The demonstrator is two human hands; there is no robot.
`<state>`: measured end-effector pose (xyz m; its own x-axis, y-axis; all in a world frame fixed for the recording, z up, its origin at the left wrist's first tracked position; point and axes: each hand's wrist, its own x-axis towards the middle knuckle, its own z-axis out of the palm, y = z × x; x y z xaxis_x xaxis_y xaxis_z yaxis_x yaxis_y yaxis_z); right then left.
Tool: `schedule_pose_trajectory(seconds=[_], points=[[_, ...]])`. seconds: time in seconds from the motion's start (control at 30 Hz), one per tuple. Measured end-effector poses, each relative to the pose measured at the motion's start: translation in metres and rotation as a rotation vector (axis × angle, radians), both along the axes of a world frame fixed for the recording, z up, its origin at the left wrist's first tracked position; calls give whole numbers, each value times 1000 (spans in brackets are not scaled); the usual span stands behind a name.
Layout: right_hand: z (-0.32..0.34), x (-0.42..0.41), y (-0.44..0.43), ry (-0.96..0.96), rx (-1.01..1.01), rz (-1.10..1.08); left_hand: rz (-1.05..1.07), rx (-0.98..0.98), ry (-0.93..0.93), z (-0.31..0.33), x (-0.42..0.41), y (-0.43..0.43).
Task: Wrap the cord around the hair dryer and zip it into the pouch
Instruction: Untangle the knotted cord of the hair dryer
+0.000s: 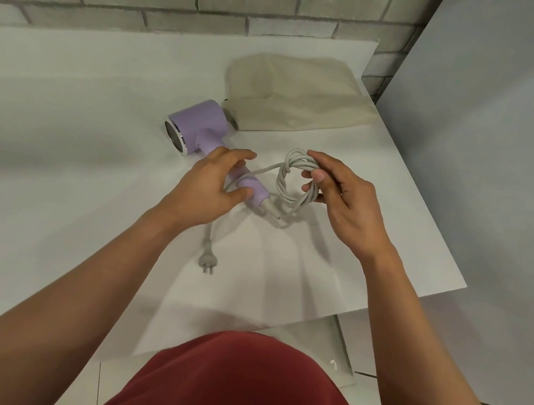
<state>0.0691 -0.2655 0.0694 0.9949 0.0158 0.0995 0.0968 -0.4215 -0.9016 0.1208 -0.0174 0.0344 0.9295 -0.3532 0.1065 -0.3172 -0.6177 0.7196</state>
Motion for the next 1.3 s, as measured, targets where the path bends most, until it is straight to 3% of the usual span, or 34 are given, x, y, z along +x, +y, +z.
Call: schedule_pose_trajectory(seconds=[0.1,0.2,0.3,0.37,0.57,0.7,0.9,1.13,1.3], points=[[-1,1,1,16,20,12,120,-6,-2,-4,-5,3],[-1,1,2,23,102,-3,235,74,142,-17,-16,16],[-2,2,0,35,174,-3,185,171,261,-33,-29,32],[-3,2,-1,50,177,16,193,120,261,-39,-34,43],[-8,0,-4,66,240,33,387,16,-73,-13,-16,61],[-9,-2,-3,53,272,48,369,-124,-215,40,18,49],[-14,-5,0,40,275,16,190,-313,-212,58,61,-12],[-20,-13,-1,30,239,-20,144,-105,41,0,81,-39],[-18,-13,-1,16,250,-48,24,268,106,-7,84,-40]])
